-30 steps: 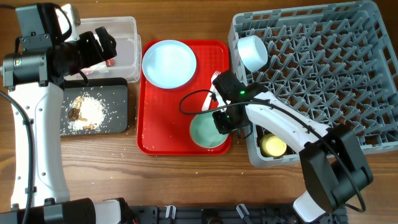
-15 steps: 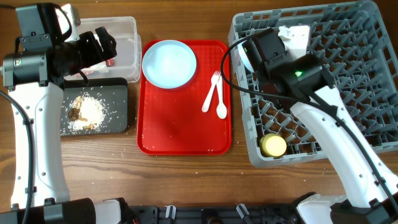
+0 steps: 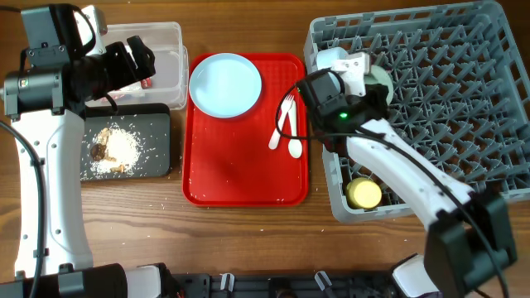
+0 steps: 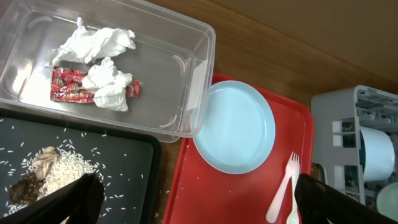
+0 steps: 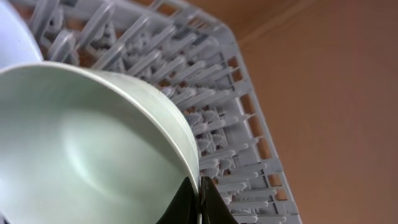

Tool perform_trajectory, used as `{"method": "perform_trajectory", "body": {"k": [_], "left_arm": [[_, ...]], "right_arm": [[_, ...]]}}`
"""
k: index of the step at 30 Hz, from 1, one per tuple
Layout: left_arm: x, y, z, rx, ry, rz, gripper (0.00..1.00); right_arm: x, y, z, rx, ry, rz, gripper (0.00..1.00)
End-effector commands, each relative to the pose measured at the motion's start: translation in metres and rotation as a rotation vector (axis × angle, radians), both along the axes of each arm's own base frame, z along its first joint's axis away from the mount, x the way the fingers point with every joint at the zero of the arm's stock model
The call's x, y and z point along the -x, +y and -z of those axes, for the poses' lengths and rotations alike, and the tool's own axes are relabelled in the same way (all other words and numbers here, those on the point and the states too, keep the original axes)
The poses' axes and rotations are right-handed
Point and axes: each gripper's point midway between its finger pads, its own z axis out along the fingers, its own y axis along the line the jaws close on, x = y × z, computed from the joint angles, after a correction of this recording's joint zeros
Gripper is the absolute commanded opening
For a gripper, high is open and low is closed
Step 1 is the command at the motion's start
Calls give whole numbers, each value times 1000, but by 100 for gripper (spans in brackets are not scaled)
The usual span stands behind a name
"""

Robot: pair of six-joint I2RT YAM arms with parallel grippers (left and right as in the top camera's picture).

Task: Sort waste into correct bins and load items into the dishwasher rack
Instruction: 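Grasp the pale green bowl with the right gripper and set it in the rack, then grasp the light-blue plate with the right gripper and stand it in the rack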

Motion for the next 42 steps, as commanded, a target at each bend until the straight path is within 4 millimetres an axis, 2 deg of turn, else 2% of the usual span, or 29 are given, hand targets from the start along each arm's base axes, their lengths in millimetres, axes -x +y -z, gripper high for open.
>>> {"method": "perform_trajectory", "body": {"k": [1,7,9,13,15,16,17,18,19,22,24,26,28,29,30,32,33,34,35,36,37,38,40,42], "left_arm": [[-1,3,0,-14,-2,5,100],[-1,3,0,-15,-2,5,100],[-1,3,0,-14,-2,5,100],[-1,3,0,-15,-2,5,100],[-1,3,0,-14,-2,5,100],[-1,3,0,-14,-2,5,100],[-1,3,0,-15,-2,5,100],[-1,3,0,-15,-2,5,100],[-1,3,0,-14,-2,5,100],[-1,3,0,-15,-2,5,100],[-1,3,0,-14,-2,5,100],[-1,3,0,-14,-2,5,100],[-1,3,0,-15,-2,5,100],[-1,3,0,-15,-2,5,100],[-1,3,0,-15,-2,5,100],[-1,3,0,-14,-2,5,100],[-1,3,0,-15,-2,5,100],[-1,3,0,-14,-2,5,100],[-1,3,0,-14,-2,5,100],[-1,3,0,-15,-2,5,100],[-1,3,0,-15,-2,5,100],[-1,3,0,-14,-2,5,100],[-1,3,0,-14,-2,5,100],[-1,3,0,-14,-2,5,100]], "right_arm": [[1,-4,20,115,74,10,4],[1,-8,19,194,78,32,4],[1,4,27,196,148,-32,4],[6,37,27,205,141,-122,8],[8,45,27,219,153,-149,8],[9,47,27,222,156,-157,11],[10,50,27,226,160,-166,40],[11,52,27,227,161,-171,60],[11,54,27,227,159,-177,74],[11,59,26,218,153,-188,87],[9,70,30,130,188,-244,89],[5,89,26,-12,196,-321,94],[-1,117,15,-199,196,-420,99],[-1,139,11,-314,216,-497,99],[4,172,8,-476,256,-617,99],[22,227,9,-728,344,-819,100],[32,246,8,-827,378,-883,100],[33,259,3,-986,347,-834,99],[29,264,3,-1120,296,-719,99],[17,263,13,-1223,224,-561,98],[6,259,23,-1250,163,-458,96],[-10,256,43,-1275,92,-336,87],[-27,272,87,-1331,86,-274,69],[-27,276,114,-1355,114,-216,61]]}}
